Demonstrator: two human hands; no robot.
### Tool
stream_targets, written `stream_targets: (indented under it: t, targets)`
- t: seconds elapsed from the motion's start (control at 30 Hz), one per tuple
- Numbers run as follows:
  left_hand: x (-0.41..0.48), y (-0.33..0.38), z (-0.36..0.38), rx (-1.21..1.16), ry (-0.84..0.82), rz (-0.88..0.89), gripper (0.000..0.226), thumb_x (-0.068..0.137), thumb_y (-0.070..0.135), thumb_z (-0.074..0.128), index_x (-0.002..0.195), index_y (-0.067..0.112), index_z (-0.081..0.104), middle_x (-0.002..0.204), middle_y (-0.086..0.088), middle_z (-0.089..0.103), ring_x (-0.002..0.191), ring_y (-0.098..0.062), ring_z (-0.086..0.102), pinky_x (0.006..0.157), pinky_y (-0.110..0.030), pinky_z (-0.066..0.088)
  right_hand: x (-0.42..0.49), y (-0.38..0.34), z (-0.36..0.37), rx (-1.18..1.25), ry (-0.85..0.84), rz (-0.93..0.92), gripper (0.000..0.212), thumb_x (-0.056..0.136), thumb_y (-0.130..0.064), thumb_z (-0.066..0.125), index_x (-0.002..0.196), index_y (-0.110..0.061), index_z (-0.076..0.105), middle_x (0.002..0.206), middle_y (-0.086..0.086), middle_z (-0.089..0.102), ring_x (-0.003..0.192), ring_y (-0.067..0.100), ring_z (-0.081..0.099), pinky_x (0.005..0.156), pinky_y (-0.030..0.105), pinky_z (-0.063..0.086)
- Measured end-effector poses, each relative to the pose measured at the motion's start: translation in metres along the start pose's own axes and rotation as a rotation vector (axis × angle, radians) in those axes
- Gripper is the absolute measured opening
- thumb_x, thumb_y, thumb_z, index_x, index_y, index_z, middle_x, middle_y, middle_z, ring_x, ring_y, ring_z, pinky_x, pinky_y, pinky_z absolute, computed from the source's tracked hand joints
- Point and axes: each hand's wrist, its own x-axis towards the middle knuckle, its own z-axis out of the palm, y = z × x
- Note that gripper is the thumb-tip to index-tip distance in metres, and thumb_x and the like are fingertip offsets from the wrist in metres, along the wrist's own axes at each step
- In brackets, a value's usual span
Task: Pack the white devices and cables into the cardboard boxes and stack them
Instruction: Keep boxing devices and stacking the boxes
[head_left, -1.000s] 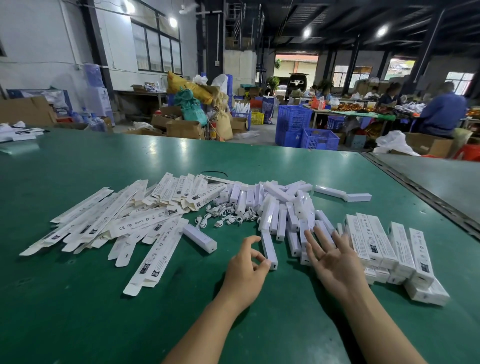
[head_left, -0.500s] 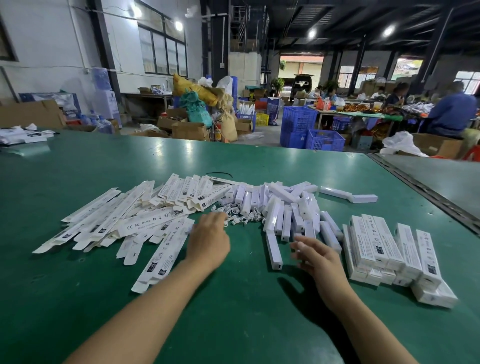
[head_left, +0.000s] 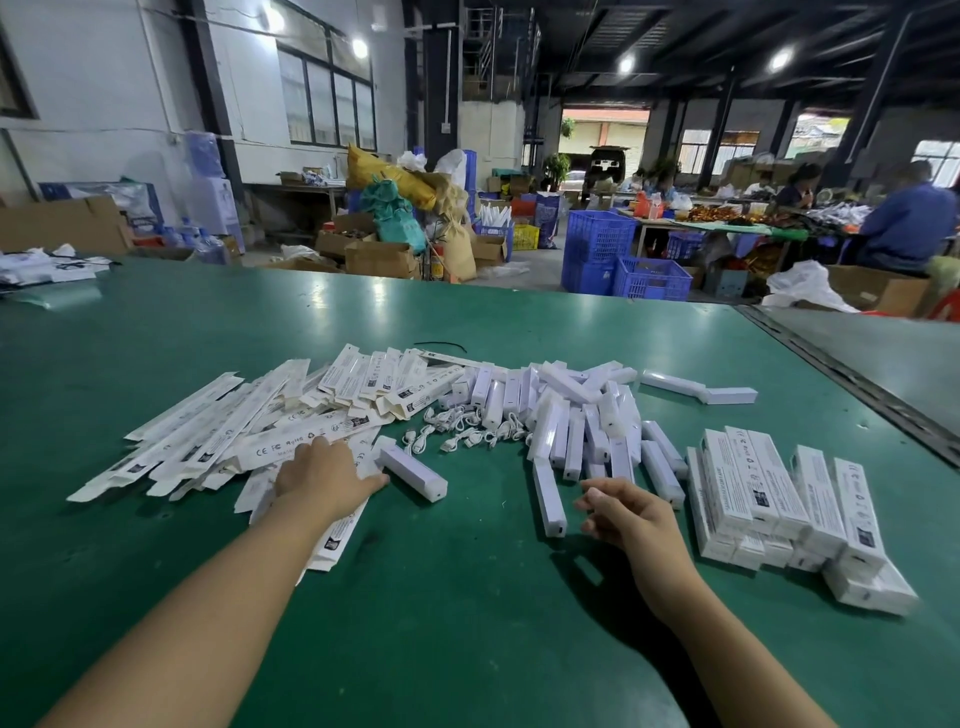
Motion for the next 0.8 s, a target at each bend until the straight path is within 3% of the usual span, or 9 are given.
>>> stream_targets:
  t: [0.1,0.2,0.3,0.4,0.47,0.6,0.73,0.8]
  targets:
    - [-0.004,0.006,-0.002,-0.098,-0.014,-0.048,0.064,0.084,0.066,0.065,0.112,0.009,0.061,0.117,-0.009,0.06,0.104,-0.028,0.061,0.078,-0.036,0.053,0.0,0.001,0.0,0.009,-0.003,-0.001,0.009,0.092,-0.008,0.062,0.097,-0.005,0.069,0.08,0.008,0.073,0.065,0.018,0.061,0.071,0.03,0.055]
    - [-0.008,0.013,-0.009,-0.142,-0.002,-0.105,0.05,0.085,0.05,0.071,0.112,0.01,0.057,0.105,-0.006,0.06,0.093,-0.026,0.062,0.065,-0.032,0.046,0.0,0.002,-0.002,0.004,0.001,-0.003,0.009,0.093,-0.007,0.062,0.097,-0.004,0.069,0.08,0.009,0.073,0.064,0.018,0.061,0.072,0.032,0.054]
    - [-0.011,0.022,-0.014,-0.182,0.011,-0.172,0.036,0.089,0.032,0.066,0.115,0.012,0.05,0.105,-0.005,0.06,0.087,-0.025,0.056,0.06,-0.03,0.041,-0.001,0.0,-0.001,0.0,-0.006,0.0,0.009,0.092,-0.008,0.062,0.096,-0.006,0.07,0.08,0.009,0.073,0.065,0.019,0.061,0.073,0.033,0.054]
    - [-0.009,0.027,-0.017,-0.268,-0.018,-0.18,0.028,0.09,0.028,0.061,0.111,0.011,0.058,0.099,-0.008,0.061,0.085,-0.026,0.061,0.053,-0.027,0.036,-0.002,-0.001,0.001,-0.02,-0.01,-0.008,0.009,0.093,-0.007,0.062,0.095,-0.006,0.07,0.079,0.009,0.072,0.065,0.02,0.06,0.072,0.033,0.054]
    - [-0.006,0.031,-0.021,-0.463,-0.038,-0.175,0.028,0.089,0.025,0.062,0.112,0.009,0.061,0.098,-0.011,0.064,0.08,-0.024,0.062,0.052,-0.026,0.035,-0.003,-0.003,0.002,-0.047,-0.016,-0.021,0.009,0.093,-0.007,0.061,0.095,-0.006,0.07,0.078,0.009,0.072,0.064,0.02,0.059,0.068,0.032,0.053]
    - [-0.011,0.048,-0.029,-1.116,-0.045,-0.161,0.015,0.089,0.018,0.057,0.094,0.008,0.067,0.083,-0.01,0.073,0.065,-0.021,0.06,0.05,-0.023,0.038,-0.01,-0.007,0.006,-0.129,-0.017,-0.059,0.009,0.094,-0.007,0.061,0.094,-0.009,0.07,0.078,0.009,0.072,0.056,0.013,0.058,0.052,0.022,0.049]
    - [-0.036,0.068,-0.012,-1.496,-0.21,-0.058,0.011,0.093,0.014,0.059,0.09,0.005,0.065,0.084,-0.01,0.074,0.054,-0.016,0.059,0.04,-0.021,0.038,-0.018,-0.009,0.015,-0.4,0.007,-0.235,0.01,0.094,-0.025,0.062,0.102,-0.026,0.068,0.09,-0.005,0.072,0.076,0.003,0.066,0.068,0.017,0.051]
    - [-0.049,0.078,-0.001,-1.65,-0.241,-0.026,0.017,0.092,0.017,0.067,0.092,0.0,0.067,0.077,-0.013,0.069,0.049,-0.013,0.059,0.039,-0.022,0.044,-0.024,-0.011,0.019,-0.54,-0.07,-0.343,0.018,0.092,-0.037,0.061,0.11,-0.035,0.064,0.101,-0.015,0.066,0.088,0.001,0.064,0.075,0.015,0.051]
